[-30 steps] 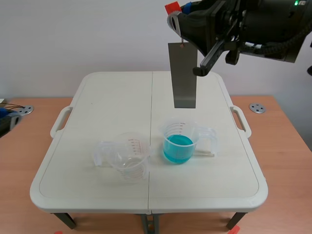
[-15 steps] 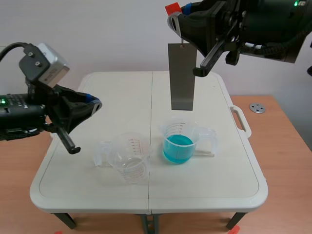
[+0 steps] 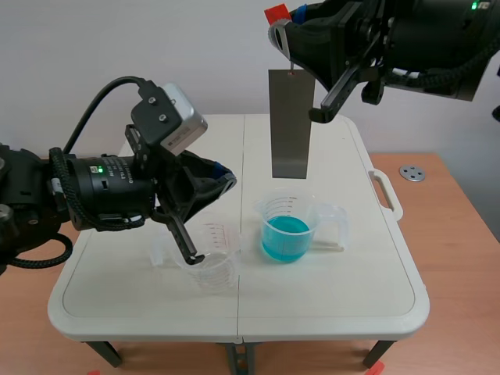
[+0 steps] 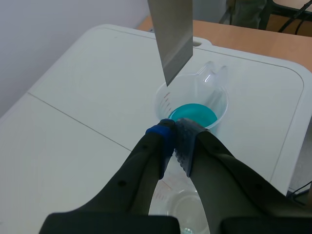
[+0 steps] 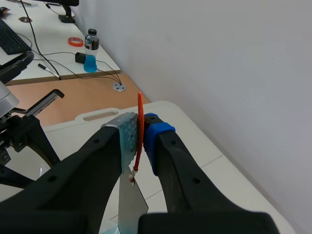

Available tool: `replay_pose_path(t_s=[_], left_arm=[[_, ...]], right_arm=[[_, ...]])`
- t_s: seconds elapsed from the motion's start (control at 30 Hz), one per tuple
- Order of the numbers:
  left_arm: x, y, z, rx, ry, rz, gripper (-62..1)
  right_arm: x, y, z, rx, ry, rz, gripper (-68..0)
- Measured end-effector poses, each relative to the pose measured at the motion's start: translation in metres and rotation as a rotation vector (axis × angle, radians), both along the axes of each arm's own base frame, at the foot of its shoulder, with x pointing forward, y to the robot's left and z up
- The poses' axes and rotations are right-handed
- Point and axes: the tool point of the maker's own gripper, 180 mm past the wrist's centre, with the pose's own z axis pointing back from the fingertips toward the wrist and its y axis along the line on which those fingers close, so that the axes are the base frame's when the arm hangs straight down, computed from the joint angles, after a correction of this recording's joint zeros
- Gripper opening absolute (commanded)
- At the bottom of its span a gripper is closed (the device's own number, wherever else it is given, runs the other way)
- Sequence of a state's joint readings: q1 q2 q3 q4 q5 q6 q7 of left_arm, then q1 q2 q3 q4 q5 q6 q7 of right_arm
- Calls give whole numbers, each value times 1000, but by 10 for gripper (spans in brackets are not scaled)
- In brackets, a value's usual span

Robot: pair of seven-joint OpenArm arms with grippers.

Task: Hold the metal plate by the orange handle, dip it into the blue solution, take it out and point at it, then put the plate back in the beaker on the left.
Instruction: 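Raise the plate and point at it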

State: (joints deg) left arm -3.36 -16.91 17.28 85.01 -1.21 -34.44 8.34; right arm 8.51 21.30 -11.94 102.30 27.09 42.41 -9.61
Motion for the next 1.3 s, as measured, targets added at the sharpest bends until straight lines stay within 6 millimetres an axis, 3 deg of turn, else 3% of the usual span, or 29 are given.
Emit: replay_pose_path(t_s=[0.17, 0.4, 1.3], left_arm=[[5, -8, -13, 18, 22, -1, -594], [24, 2, -33, 39, 51, 92, -594], [30, 5, -30, 47, 37, 98, -594]], right_arm=[[0, 0, 0, 1, 0, 0, -662], [0, 0, 0, 1, 0, 0, -662], [0, 0, 0, 1, 0, 0, -662]])
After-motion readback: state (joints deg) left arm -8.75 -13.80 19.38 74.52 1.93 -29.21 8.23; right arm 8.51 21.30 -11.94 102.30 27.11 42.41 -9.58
